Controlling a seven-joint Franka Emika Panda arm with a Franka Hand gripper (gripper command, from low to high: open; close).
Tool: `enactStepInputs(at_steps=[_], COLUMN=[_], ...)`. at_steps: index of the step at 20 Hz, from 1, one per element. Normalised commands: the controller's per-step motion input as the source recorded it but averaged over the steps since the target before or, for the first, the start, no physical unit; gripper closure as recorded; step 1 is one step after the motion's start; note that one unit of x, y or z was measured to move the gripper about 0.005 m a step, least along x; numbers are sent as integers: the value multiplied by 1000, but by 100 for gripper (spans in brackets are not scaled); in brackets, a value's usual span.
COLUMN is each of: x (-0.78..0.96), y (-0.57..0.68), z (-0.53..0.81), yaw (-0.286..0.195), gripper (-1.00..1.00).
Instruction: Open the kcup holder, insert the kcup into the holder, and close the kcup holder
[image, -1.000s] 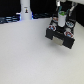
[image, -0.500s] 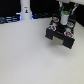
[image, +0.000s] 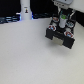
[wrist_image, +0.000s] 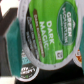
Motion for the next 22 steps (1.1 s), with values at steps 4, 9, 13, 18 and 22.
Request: enactStepInputs(at_steps=[4, 9, 13, 18, 22], x=[1, -64, -299, -276, -189], y=[-66, -53, -61, -69, -69], z=[-199, -315, -228, -155, -1], yaw=[-12, 2, 24, 12, 2], gripper=[100, 100, 100, 100, 100])
